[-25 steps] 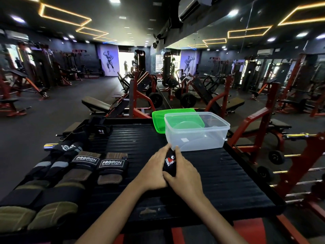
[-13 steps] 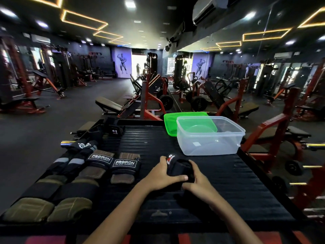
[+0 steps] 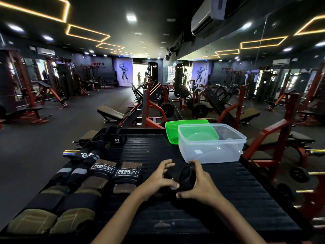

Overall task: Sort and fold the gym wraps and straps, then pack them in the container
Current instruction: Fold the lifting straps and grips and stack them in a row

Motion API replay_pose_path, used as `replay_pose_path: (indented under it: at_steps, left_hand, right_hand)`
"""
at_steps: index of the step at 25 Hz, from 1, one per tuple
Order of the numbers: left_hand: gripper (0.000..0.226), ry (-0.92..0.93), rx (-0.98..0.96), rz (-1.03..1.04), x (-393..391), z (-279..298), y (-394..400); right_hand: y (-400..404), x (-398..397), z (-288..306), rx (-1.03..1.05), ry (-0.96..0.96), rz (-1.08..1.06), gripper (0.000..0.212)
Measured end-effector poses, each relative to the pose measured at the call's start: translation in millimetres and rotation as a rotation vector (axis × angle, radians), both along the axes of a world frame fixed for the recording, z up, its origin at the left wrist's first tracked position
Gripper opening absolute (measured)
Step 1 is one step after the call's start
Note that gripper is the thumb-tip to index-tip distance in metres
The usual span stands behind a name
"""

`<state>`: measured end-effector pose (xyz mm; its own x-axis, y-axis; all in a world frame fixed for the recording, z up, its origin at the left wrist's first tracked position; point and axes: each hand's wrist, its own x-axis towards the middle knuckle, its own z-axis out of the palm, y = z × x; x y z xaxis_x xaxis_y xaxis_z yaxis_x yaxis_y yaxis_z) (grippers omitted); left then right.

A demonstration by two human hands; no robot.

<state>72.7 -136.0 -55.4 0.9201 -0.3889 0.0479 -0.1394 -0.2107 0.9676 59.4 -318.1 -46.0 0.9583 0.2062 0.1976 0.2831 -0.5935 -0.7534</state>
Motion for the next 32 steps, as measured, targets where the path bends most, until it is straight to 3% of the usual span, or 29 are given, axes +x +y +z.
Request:
replay_pose_path:
  at_steps: [3, 5, 12, 17, 23, 27, 32]
  left_hand:
    - [0.100, -0.189, 0.258, -0.126, 1.5, -2.6, 3.0]
    - [0.099, -0.268, 0.321, -0.142, -0.1, -6.3, -2.4]
    - [0.100, -0.339, 0.398, -0.006, -5.6, -9.3, -18.9]
    - [0.091, -0.325, 0.429, 0.005, -9.1, -12.6, -18.5]
    - [0.086, -0.350, 0.551, -0.028, -29.8, 3.7, 9.5]
    - [0.066, -0.335, 0.458, 0.021, -62.3, 24.1, 78.2]
    - [0.048, -0.319, 0.252, 0.338, -93.5, 31.7, 145.8]
  right_hand:
    - [-17.9, 4.4, 19.8, -0.279, -0.135, 0.115, 0.093]
    - [-21.2, 6.8, 26.5, -0.378, -0.101, 0.182, 0.089]
    - [-31.7, 3.6, 3.6, -0.111, 0.071, 0.327, 0.112]
    - [-26.2, -2.8, -3.3, -0.044, -0.080, 0.227, 0.080]
    - [-9.1, -12.7, 5.5, 0.015, -0.070, 0.156, 0.071]
    - [40.9, -22.7, 11.5, 0.036, -0.053, 0.258, 0.063]
    - [114.8, -31.6, 4.5, 0.064, -0.063, 0.335, 0.063]
